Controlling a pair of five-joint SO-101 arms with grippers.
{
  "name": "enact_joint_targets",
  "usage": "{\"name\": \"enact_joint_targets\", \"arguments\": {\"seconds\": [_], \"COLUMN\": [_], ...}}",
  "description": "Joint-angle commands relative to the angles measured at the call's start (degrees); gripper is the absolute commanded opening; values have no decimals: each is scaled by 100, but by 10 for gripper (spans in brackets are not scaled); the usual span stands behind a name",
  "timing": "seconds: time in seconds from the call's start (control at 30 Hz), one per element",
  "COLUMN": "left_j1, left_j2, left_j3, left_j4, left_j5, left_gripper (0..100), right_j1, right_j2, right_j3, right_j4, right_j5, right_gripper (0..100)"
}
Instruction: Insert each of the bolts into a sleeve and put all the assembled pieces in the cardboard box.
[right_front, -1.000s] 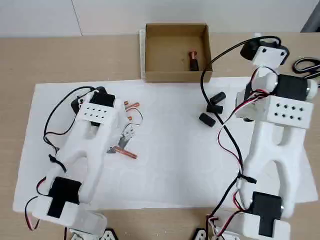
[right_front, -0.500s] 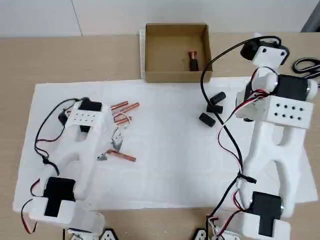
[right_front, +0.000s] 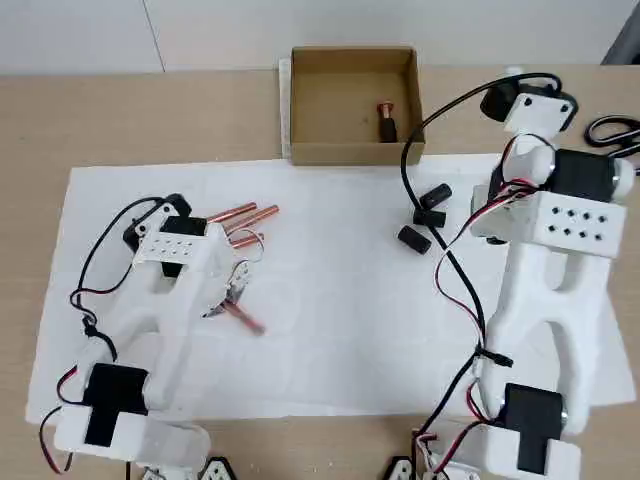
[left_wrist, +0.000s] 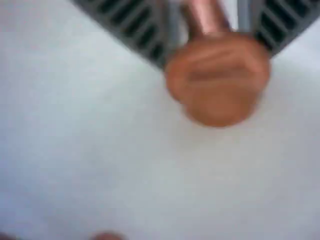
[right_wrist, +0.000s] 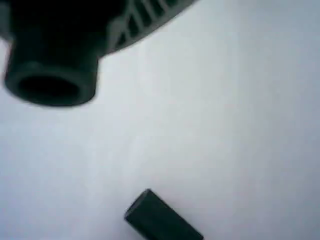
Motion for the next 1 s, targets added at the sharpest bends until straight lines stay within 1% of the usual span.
{"name": "enact_joint_targets", "arguments": {"seconds": [0.0, 0.1, 0.13, 0.2, 0.27, 0.33, 0.43, 0.5, 0.6, 0.67, 0.73, 0.83, 0.93, 0.97], "left_j1": [-53, 0, 62, 193, 325, 378, 360, 352, 343, 360, 360, 387, 343, 334], "left_j2": [-62, -123, -123, -202, -308, -396, -413, -343, -44, 281, 651, 1134, 1433, 1468], "left_j3": [4, -31, -75, -268, -585, -1015, -1402, -1411, -1305, -1200, -1138, -1209, -1253, -1253], "left_j4": [-97, -79, -62, 299, 782, 1196, 1336, 1178, 519, -26, -440, -501, -501, -510], "left_j5": [0, -149, -316, -712, -1240, -1925, -2840, -3349, -4079, -4422, -4580, -4782, -5248, -5213], "left_gripper": [6, 6, 6, 6, 6, 6, 6, 6, 6, 6, 6, 6, 6, 6], "right_j1": [-22, -22, -22, -22, -22, -22, -31, -31, -31, -31, -31, -31, -31, -31], "right_j2": [-259, -259, -259, -259, -259, -259, -259, -259, -259, -259, -268, -286, -277, -268], "right_j3": [-18, -18, -18, -18, -18, -18, -18, -18, -18, -18, -18, -18, -18, -18], "right_j4": [4, 4, 4, 4, 4, 4, 4, 4, 4, 4, 4, 4, 4, 4], "right_j5": [-53, -53, -53, -53, -53, -53, -53, -53, -53, -53, -53, -53, -53, -53], "right_gripper": [3, 3, 3, 3, 3, 3, 3, 3, 3, 3, 3, 3, 3, 3]}}
